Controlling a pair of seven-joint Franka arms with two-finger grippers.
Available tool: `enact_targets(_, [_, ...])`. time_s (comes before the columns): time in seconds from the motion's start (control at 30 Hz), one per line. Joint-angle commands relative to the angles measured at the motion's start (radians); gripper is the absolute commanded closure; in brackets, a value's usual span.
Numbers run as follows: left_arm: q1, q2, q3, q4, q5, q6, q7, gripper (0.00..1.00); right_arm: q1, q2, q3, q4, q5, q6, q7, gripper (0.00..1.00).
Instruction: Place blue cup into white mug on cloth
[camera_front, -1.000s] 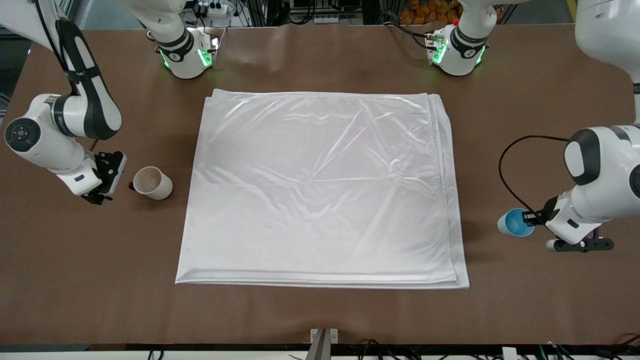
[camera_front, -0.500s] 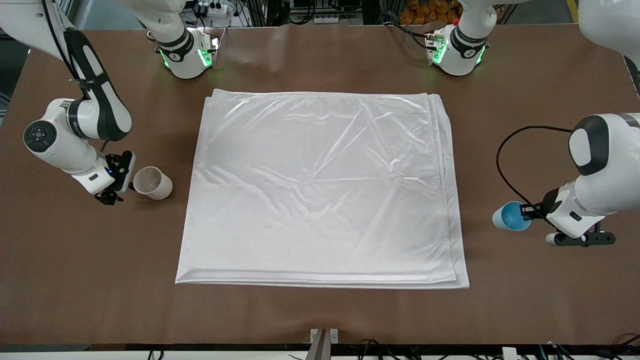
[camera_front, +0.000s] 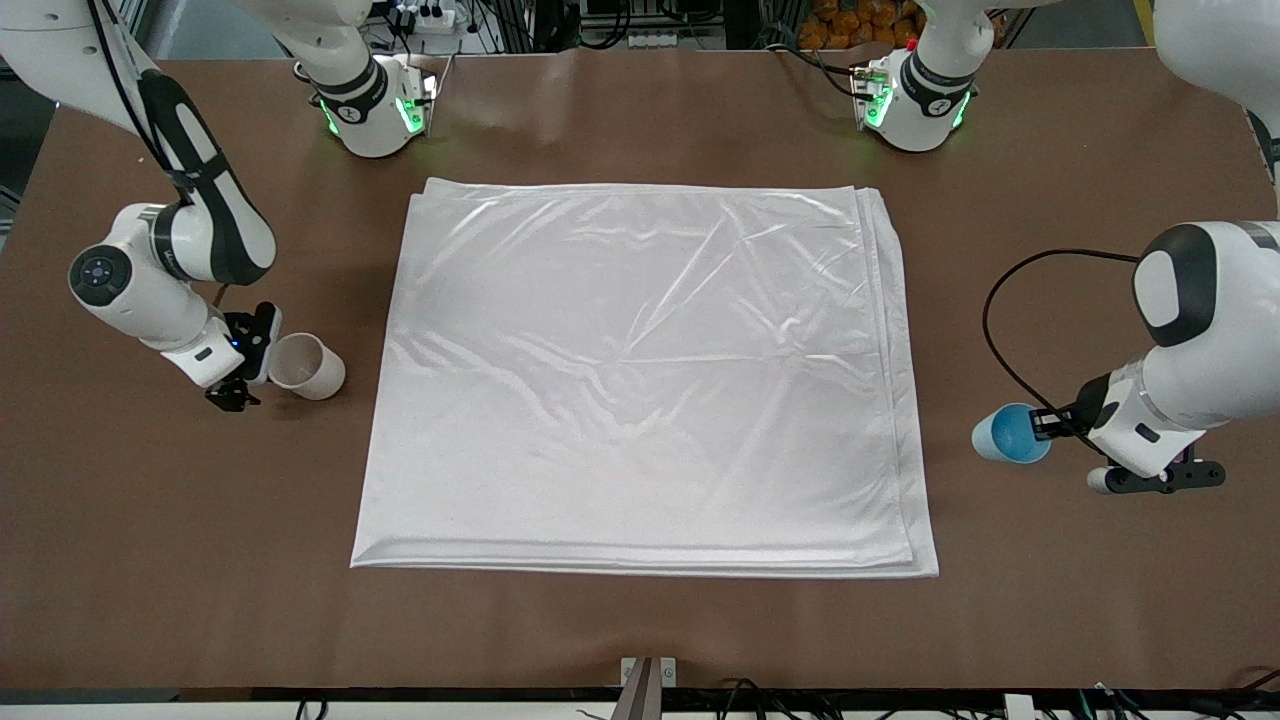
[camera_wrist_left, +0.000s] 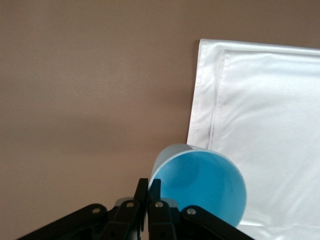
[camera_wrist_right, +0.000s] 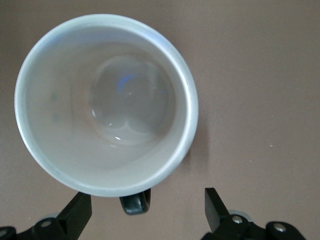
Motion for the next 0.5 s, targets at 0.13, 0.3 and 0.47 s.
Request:
enact_targets(0.13, [-0.001, -0.021, -0.01, 0.007, -0.021, -0.021, -0.048, 1.0, -0.016, 0.023, 0.009, -0.015, -0.012, 0.044, -0.054, 0.0])
enact_targets(0.3, [-0.008, -0.021, -0.009, 0.007, -0.033, -0.021, -0.074, 1.0, -0.013, 0.026, 0.008, -0.018, -0.012, 0.044, -0.056, 0.02])
enact_targets(0.47, [-0.013, -0.027, -0.022, 0.007, -0.034, -0.021, -0.082, 1.0, -0.016, 0.027, 0.008, -0.018, -0.012, 0.044, -0.059, 0.06])
